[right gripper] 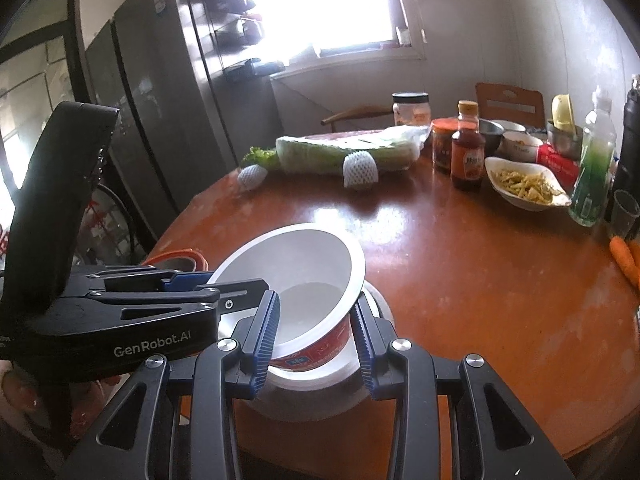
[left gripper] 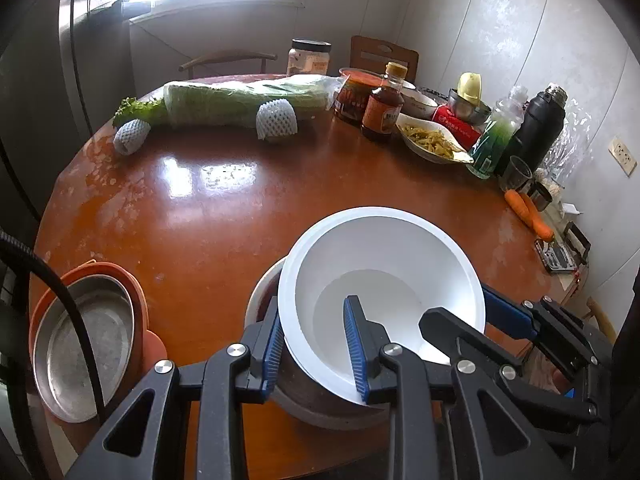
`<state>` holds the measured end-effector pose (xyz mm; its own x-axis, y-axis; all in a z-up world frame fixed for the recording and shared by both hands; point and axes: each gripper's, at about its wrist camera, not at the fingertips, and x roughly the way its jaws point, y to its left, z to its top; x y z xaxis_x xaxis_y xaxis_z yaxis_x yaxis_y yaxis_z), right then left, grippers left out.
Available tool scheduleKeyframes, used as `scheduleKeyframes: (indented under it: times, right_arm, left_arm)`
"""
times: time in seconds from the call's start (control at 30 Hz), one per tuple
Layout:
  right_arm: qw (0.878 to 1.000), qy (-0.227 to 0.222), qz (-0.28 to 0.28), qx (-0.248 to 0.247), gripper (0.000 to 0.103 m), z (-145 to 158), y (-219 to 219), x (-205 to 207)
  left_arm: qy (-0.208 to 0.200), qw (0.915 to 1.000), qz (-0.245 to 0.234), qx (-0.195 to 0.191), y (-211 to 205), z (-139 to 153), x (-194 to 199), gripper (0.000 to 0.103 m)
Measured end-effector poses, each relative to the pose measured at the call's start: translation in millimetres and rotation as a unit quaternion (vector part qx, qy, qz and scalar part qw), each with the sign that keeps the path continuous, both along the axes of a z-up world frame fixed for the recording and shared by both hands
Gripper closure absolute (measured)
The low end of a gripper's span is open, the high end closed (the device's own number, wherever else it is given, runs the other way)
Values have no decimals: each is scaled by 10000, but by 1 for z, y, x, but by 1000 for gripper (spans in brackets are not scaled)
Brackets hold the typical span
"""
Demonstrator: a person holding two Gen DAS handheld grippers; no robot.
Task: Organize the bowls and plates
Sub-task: 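Lower the noodle bowl into the white bowl and open the left tool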
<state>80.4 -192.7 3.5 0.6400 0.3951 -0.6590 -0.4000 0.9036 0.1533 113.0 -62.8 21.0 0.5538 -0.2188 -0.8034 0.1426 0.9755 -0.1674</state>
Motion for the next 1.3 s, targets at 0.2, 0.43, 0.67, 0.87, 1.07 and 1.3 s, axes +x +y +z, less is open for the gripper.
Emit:
scheduleKeyframes:
  times: [0.2,0.43,0.67,0.87,1.07,1.3]
  right_arm:
    - [10000,75,20,-14,64,-7,0,2]
    - [9998,161,29,-79,64,-17,-2,5]
    - [9997,220,28,-109,64,-24,-3,7]
    - [9996,262,24,-132,64,-28,-4,8]
    - [9994,309,6,-181,64,-33,-4,8]
    - [9991,366,-16,-224,64,-38,-5,9]
  left_arm:
    - [21,10000,25,46,0,-7,2,74]
    - [92,9999,47,116,-2,-16,3,74]
    - [116,9998,43,161,-3,-22,4,74]
    - [129,9997,49,207,-4,-25,5,74]
    - [123,9996,45,261,-5,-29,4,74]
    - [138,9996,30,234,-5,-31,5,74]
